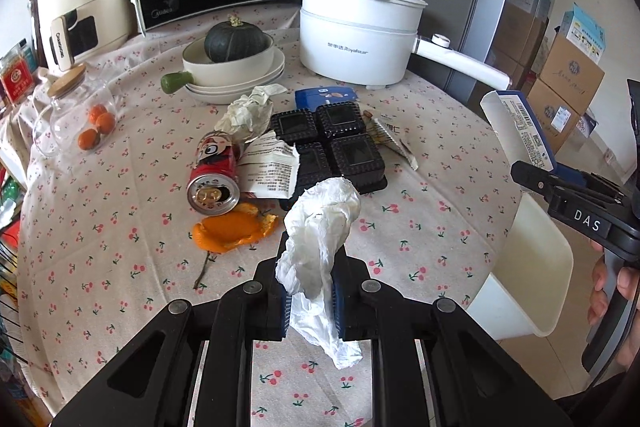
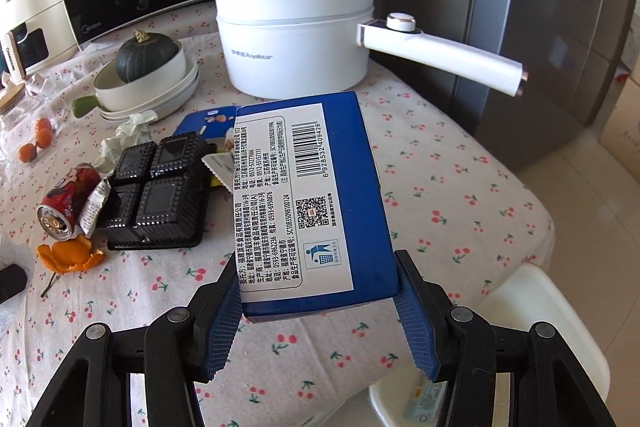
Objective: Collect trash
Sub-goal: 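Carry the tissue and blue box to the white bin and release both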
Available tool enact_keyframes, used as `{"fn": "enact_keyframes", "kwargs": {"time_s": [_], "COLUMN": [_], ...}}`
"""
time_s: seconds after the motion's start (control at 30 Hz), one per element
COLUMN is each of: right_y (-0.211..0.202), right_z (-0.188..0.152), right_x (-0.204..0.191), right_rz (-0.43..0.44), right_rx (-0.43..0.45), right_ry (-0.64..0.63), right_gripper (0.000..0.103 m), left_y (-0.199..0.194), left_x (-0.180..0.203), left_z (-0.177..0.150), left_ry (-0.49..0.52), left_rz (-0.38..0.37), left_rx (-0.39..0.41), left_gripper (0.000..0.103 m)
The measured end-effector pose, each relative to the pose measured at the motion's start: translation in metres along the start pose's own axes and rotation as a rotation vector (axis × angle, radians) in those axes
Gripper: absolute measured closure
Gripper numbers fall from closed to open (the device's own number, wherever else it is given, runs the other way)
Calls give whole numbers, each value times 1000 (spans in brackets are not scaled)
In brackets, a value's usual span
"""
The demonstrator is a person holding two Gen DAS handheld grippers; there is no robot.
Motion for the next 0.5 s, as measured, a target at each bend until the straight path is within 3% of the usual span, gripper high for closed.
{"fn": "enact_keyframes", "kwargs": {"time_s": [0.5], "right_y": [-28], "right_z": [-17], "right_x": [78], "right_rz": [-64], "right_rx": [-5], "right_ry": [20], "right_gripper": [42], "left_y": [-2], "left_x": [109], "left_z": [-1], "left_ry": [111], "left_rz": [-134], "left_rx": [39], "left_gripper": [86]}}
Point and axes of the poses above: each gripper's, at about its wrist camera, not at the fingertips, and y roughly the way its jaws point, x to its right, z to its top, the point moved 6 cm from there along y, roughly the way its jaws point
